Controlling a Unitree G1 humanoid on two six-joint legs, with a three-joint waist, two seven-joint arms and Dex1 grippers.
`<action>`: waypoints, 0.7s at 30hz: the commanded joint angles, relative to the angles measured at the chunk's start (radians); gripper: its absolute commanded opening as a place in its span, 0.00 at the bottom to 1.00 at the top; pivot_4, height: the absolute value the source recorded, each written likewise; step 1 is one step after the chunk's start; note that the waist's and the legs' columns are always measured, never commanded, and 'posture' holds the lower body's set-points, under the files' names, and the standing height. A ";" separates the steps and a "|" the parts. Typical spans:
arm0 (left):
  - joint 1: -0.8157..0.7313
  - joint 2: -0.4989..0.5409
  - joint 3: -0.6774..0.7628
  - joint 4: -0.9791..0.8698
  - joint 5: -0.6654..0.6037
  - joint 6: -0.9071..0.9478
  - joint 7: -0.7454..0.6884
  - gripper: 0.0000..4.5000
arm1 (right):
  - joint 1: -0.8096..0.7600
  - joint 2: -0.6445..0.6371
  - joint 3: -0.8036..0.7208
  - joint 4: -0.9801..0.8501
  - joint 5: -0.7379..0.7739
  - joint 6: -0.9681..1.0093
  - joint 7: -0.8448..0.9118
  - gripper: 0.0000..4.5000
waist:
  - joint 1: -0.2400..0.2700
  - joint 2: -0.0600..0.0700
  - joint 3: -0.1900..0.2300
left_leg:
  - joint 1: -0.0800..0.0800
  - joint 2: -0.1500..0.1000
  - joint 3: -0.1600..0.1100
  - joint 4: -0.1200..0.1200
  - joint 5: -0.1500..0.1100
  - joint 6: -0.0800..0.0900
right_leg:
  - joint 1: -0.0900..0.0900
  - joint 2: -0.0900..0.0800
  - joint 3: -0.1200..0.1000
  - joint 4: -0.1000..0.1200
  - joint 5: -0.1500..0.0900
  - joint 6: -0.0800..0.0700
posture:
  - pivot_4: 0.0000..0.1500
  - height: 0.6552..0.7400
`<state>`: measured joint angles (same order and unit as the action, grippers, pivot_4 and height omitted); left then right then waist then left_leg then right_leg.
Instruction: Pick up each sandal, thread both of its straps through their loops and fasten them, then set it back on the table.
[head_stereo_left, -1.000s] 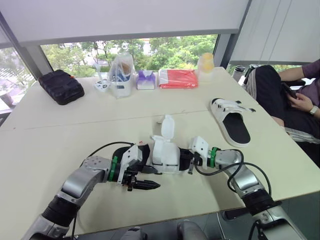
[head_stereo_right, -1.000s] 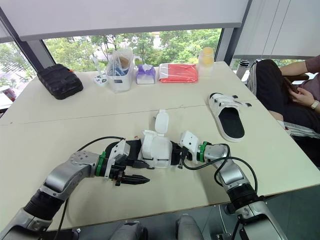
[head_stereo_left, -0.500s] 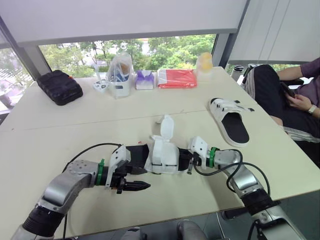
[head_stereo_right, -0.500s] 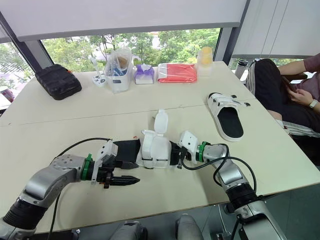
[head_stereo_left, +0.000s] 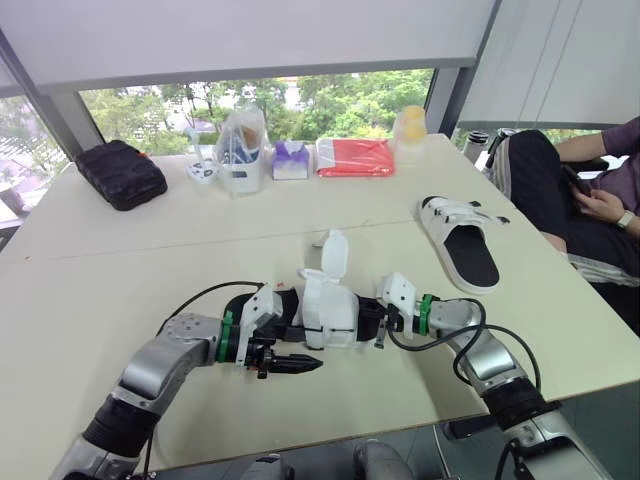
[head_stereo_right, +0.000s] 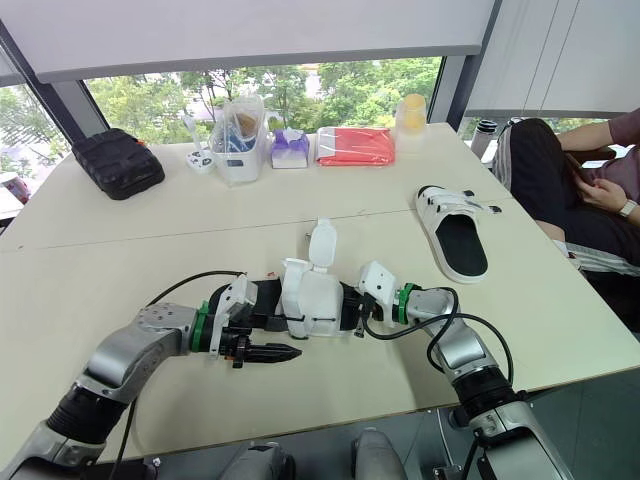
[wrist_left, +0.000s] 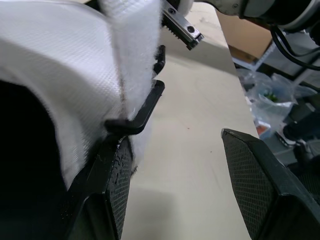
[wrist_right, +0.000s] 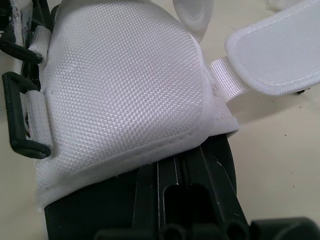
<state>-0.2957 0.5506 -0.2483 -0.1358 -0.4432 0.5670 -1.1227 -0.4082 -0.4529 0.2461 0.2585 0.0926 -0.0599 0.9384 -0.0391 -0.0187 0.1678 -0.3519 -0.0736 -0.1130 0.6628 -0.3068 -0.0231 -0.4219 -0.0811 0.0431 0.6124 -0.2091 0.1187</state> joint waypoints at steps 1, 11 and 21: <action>-0.019 0.000 0.010 -0.001 -0.001 -0.002 0.003 0.35 | 0.025 -0.001 0.026 0.038 -0.046 0.034 -0.011 0.00 | -0.002 0.000 0.000 | 0.000 0.000 0.000 0.000 0.000 0.000 | 0.000 0.000 0.000 0.000 0.000 0.000 | 1.00 1.00; 0.041 0.125 0.007 -0.131 -0.089 0.120 -0.094 0.01 | 0.022 0.000 0.028 0.055 -0.048 0.026 -0.012 0.00 | -0.005 0.000 0.000 | -0.001 0.000 0.000 0.000 0.000 0.000 | -0.001 0.000 0.000 0.000 0.000 0.000 | 1.00 1.00; 0.077 0.301 0.050 -0.294 -0.234 0.205 -0.230 0.01 | 0.002 -0.003 0.030 0.086 -0.052 0.010 -0.003 0.00 | -0.006 0.000 0.001 | -0.001 0.001 0.000 -0.001 0.000 0.000 | -0.002 0.001 0.000 0.000 -0.001 -0.002 | 1.00 1.00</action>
<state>-0.2107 0.8428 -0.2207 -0.3776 -0.6261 0.7610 -1.3260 -0.4219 -0.4510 0.2522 0.2735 0.0927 -0.0757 0.9419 -0.0454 -0.0185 0.1684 -0.3525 -0.0723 -0.1131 0.6615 -0.3070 -0.0229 -0.4238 -0.0798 0.0431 0.6124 -0.2106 0.1163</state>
